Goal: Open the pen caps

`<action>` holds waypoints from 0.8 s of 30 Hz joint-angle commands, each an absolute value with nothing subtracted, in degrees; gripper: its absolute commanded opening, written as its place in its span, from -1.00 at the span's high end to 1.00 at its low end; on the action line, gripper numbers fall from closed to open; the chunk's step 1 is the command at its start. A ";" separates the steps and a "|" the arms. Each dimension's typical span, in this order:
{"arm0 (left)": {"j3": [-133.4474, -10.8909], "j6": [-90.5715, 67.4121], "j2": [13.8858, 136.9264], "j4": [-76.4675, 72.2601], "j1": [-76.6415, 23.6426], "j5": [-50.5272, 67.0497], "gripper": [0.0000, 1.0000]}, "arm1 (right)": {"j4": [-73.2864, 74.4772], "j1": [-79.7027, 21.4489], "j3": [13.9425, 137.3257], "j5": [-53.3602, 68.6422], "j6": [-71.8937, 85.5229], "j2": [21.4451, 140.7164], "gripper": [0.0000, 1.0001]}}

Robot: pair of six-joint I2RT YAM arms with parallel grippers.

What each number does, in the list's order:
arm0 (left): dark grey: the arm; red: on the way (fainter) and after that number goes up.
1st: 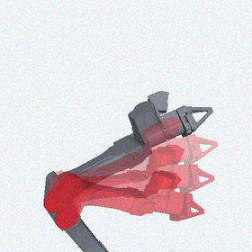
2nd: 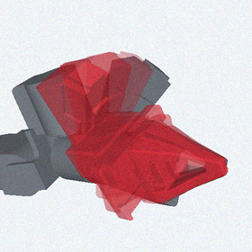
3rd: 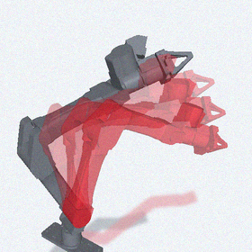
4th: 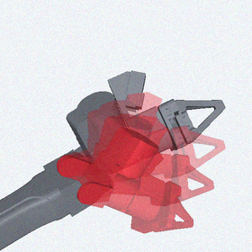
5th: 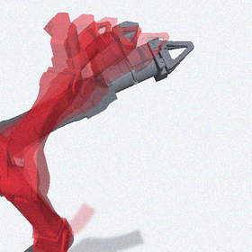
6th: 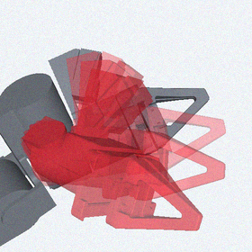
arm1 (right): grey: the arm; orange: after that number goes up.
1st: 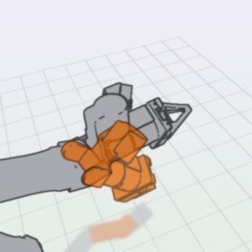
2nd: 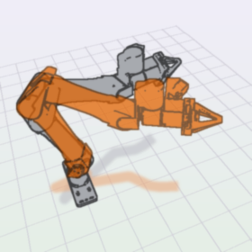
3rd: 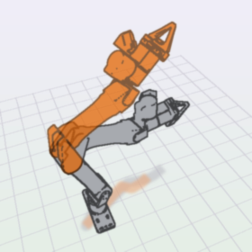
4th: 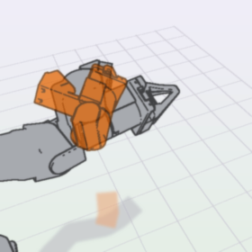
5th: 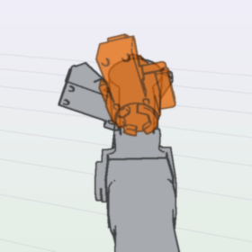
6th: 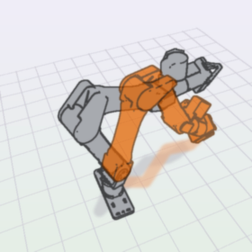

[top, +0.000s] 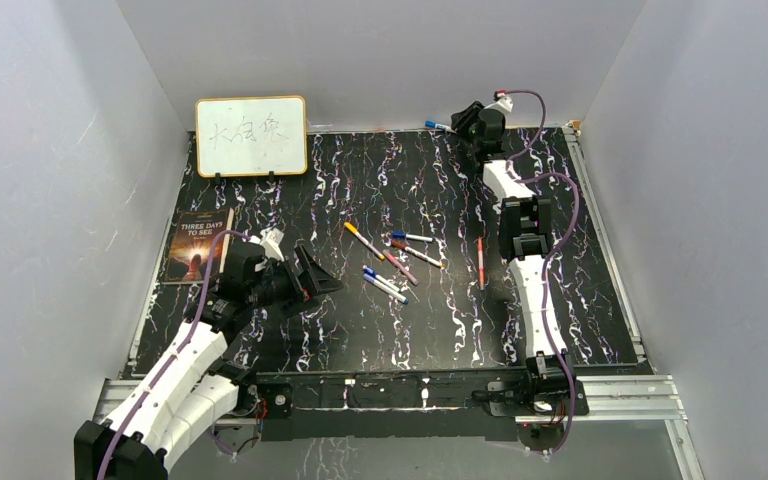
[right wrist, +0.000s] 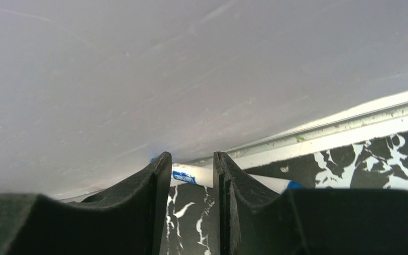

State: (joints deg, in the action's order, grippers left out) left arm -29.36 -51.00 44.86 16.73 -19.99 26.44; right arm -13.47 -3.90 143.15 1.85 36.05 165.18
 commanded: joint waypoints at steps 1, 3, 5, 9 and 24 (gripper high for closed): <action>-28.92 -50.45 45.03 16.30 -20.10 28.04 -0.97 | -13.61 -4.04 146.08 1.27 35.24 166.75 0.36; -28.83 -50.52 45.15 16.09 -20.05 28.12 -0.97 | -13.22 -4.02 146.10 1.56 35.45 166.95 0.37; -28.87 -50.54 45.17 16.08 -20.13 28.17 -0.97 | -12.59 -4.07 145.99 1.94 35.54 167.06 0.38; -29.07 -50.54 44.86 16.16 -20.08 28.30 -0.97 | -11.00 -4.12 144.35 2.93 35.39 166.01 0.40; -26.85 -53.28 35.71 18.65 -20.19 28.59 -0.97 | -5.91 -8.16 98.11 3.35 26.29 130.80 0.62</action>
